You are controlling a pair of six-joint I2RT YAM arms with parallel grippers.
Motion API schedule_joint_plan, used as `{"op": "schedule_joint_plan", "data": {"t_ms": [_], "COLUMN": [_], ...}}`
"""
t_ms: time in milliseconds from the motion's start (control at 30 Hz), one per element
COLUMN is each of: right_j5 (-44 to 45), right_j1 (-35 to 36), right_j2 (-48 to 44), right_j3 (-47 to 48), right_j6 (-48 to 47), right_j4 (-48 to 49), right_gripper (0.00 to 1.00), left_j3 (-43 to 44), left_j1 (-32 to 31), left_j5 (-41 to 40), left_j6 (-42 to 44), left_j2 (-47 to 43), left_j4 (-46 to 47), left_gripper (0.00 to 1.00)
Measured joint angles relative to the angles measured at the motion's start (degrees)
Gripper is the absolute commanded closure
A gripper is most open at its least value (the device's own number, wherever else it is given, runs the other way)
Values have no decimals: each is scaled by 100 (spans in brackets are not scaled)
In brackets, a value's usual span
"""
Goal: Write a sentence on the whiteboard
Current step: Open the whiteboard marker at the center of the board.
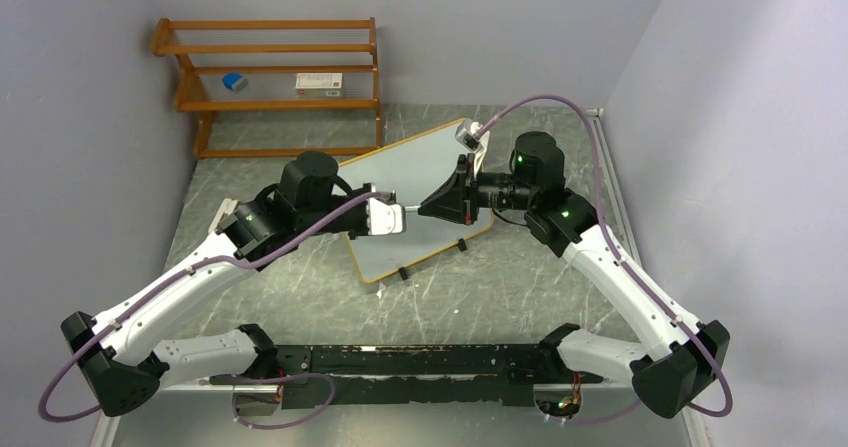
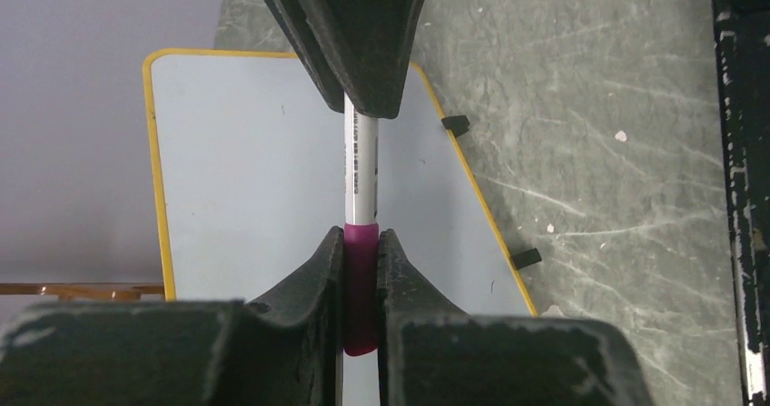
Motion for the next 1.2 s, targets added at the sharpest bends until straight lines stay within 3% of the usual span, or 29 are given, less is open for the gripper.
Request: {"op": "schedule_joint_plan", "data": {"t_ms": [233,500,800,1200], "right_j5": [-133,-179,-306,-522], "right_j1": [2,2,2,2], "right_j2": [125,199,199,208], "right_j3": [127,138,138,133], "right_j6": [-164,-254,-205,52], "right_j4": [-365,-507,-474,-144], "right_gripper": [72,62,58,60], "left_j3": [4,101,103,101], "left_j1": [-256,-302,-302,-302], "left_j5": [-487,-605,-608,-608], "left_j6": [391,586,592,581], "left_j2": [-44,-52,-52,-31], "left_j4": [-149,-354,-352,-350], "left_gripper": [95,95,95,95]}}
